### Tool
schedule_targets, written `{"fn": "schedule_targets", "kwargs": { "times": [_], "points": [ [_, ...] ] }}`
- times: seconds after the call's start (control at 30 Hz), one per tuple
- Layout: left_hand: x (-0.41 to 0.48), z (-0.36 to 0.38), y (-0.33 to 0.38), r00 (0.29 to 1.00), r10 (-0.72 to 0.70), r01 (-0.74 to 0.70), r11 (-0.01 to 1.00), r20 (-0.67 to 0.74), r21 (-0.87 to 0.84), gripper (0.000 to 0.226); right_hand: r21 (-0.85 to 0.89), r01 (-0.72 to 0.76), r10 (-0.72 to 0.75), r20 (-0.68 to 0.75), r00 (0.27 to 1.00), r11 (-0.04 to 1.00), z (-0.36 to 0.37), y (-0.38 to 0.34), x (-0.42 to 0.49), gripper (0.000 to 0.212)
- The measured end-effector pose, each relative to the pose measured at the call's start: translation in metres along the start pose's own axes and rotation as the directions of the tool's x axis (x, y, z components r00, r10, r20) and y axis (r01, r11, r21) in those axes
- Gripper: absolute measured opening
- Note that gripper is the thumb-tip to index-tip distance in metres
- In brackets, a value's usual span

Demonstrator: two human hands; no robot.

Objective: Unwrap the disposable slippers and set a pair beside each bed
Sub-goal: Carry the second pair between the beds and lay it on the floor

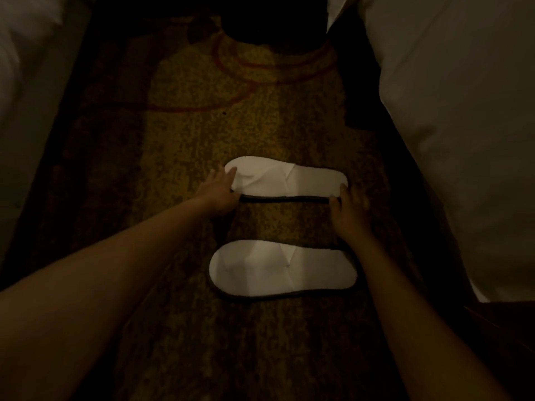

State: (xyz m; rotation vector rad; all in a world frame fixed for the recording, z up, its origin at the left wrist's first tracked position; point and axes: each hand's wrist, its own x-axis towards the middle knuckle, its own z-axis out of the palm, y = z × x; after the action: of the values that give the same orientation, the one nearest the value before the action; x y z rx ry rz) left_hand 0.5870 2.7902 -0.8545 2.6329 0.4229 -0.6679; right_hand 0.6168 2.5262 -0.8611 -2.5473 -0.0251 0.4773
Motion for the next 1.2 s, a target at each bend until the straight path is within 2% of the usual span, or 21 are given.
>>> {"fn": "schedule_targets", "kwargs": {
  "times": [0.07,0.2,0.3,0.4,0.47,0.57,0.7,1.1,1.2],
  "points": [
    [0.003,0.008,0.0,0.998,-0.024,0.02,0.997,0.056,0.071,0.063,-0.012,-0.019,0.019,0.007,1.0,1.0,0.006,0.002,0.005,0.053],
    [-0.006,0.017,0.001,1.0,-0.022,0.022,0.999,0.002,0.048,0.063,-0.022,-0.014,0.015,0.035,0.999,1.0,0.007,0.001,0.009,0.053],
    [-0.029,0.019,-0.001,0.993,-0.027,0.006,0.985,-0.117,-0.174,0.062,0.06,0.021,-0.019,-0.021,1.0,0.998,0.0,-0.001,-0.003,0.054],
    [-0.072,0.035,0.002,0.947,-0.21,0.094,0.906,-0.244,-0.413,0.061,0.082,0.029,-0.015,-0.162,0.987,0.996,-0.004,0.005,-0.036,0.049],
    [-0.103,0.057,0.013,0.904,-0.354,0.194,0.84,-0.24,-0.507,0.061,0.058,-0.047,0.056,-0.172,0.984,0.997,0.001,0.014,-0.064,0.044],
    [-0.131,0.088,0.032,0.888,-0.428,0.273,0.785,-0.167,-0.555,0.063,0.053,-0.12,0.127,-0.158,0.979,0.991,0.012,0.025,-0.089,0.038],
    [-0.135,0.103,0.042,0.894,-0.429,0.315,0.805,-0.127,-0.502,0.064,0.053,-0.114,0.119,-0.099,0.988,0.992,0.013,0.031,-0.091,0.039],
    [-0.138,0.104,0.04,0.91,-0.401,0.312,0.831,-0.108,-0.461,0.066,0.061,-0.082,0.087,-0.096,0.991,0.995,0.013,0.034,-0.089,0.032],
    [-0.142,0.095,0.038,0.919,-0.387,0.33,0.863,-0.08,-0.383,0.067,0.037,-0.111,0.112,-0.034,0.993,0.993,0.007,0.03,-0.09,0.036]
  ]
}}
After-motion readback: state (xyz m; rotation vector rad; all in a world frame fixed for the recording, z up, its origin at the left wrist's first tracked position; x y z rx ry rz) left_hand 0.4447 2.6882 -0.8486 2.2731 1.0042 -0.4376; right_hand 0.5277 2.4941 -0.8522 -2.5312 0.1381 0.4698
